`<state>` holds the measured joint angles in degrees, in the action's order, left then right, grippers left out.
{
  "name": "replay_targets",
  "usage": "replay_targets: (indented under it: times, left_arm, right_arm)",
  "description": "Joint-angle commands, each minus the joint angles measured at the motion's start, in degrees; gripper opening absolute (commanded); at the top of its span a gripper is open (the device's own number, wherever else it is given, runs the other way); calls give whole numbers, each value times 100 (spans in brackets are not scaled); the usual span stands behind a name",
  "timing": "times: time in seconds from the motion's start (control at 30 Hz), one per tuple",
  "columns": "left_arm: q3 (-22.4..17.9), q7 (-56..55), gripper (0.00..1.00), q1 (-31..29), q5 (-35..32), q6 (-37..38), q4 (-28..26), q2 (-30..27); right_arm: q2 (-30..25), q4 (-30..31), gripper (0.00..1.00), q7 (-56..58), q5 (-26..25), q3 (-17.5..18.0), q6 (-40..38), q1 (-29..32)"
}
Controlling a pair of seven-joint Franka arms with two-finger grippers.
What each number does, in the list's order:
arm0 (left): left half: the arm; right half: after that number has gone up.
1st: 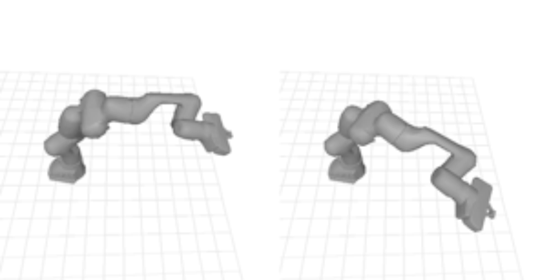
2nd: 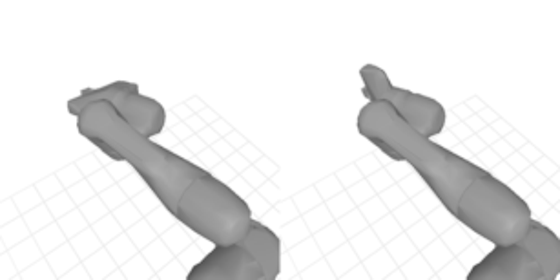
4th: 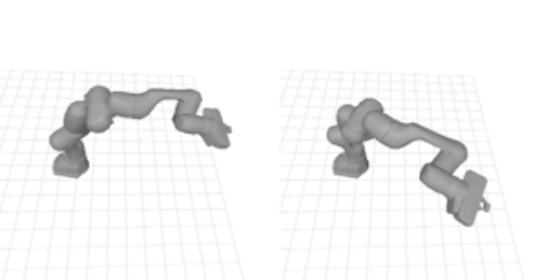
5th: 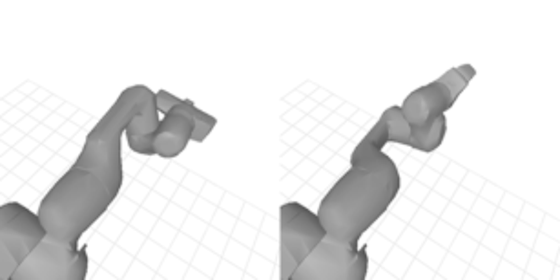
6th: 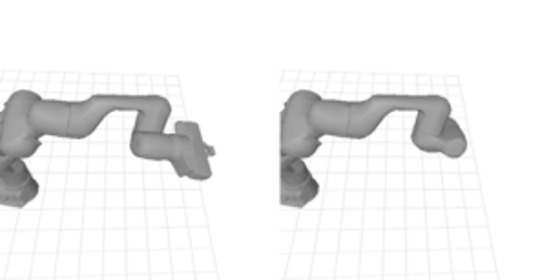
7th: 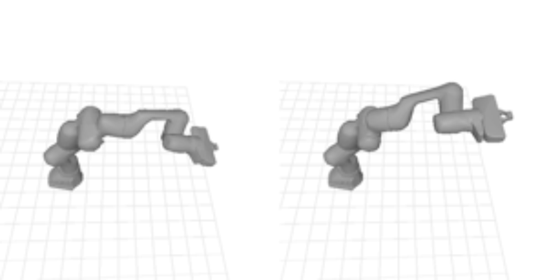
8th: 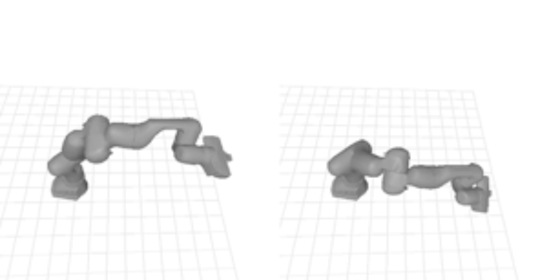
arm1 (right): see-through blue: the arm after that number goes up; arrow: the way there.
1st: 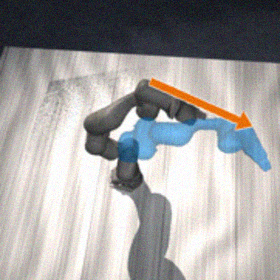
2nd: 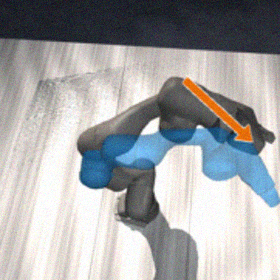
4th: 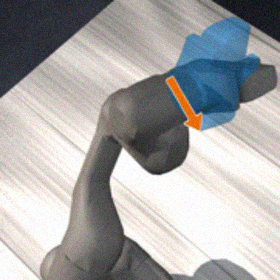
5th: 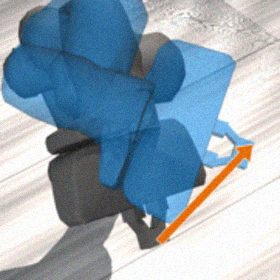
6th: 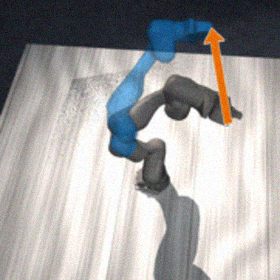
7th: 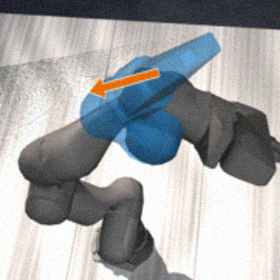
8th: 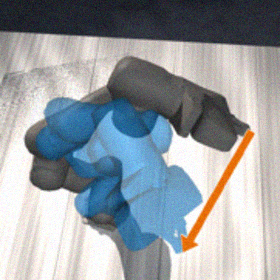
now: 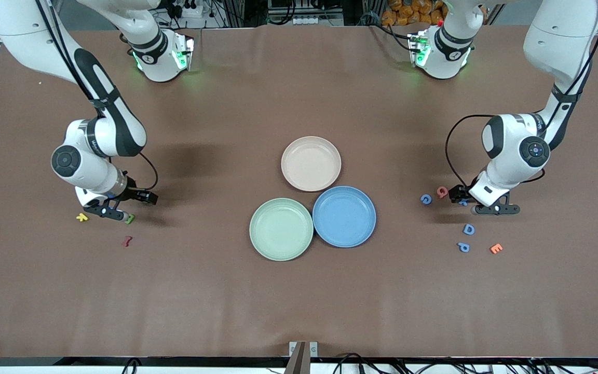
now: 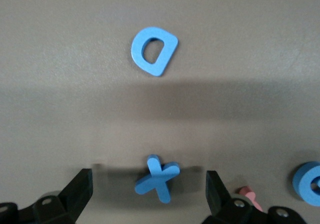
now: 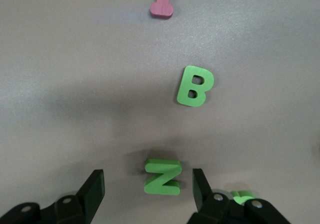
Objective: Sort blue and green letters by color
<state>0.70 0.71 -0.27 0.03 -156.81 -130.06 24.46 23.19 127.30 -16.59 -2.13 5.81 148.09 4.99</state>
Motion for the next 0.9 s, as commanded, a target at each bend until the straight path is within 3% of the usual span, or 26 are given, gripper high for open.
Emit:
replay_targets:
  times: [0.0, 0.4, 0.67, 0.73, 0.87]
  left_arm:
    - [26, -98, 100, -8, -82, -253, -274, -117]
    - [26, -107, 100, -8, -73, -315, -327, -117]
    - [18, -107, 99, -17, -73, -323, -318, -117]
    - [26, -107, 90, -17, -82, -323, -318, -117]
    - [26, -107, 62, -17, -73, -323, -309, -117]
  right_arm:
    - [19, 173, 79, -186, -209, -9, 237, -6]
    - [81, 252, 76, -186, -262, -53, 448, 11]
    - [151, 261, 65, -186, -385, -124, 571, 11]
    - [168, 261, 61, -186, -403, -124, 589, 11]
    - [186, 261, 40, -186, -403, -133, 589, 11]
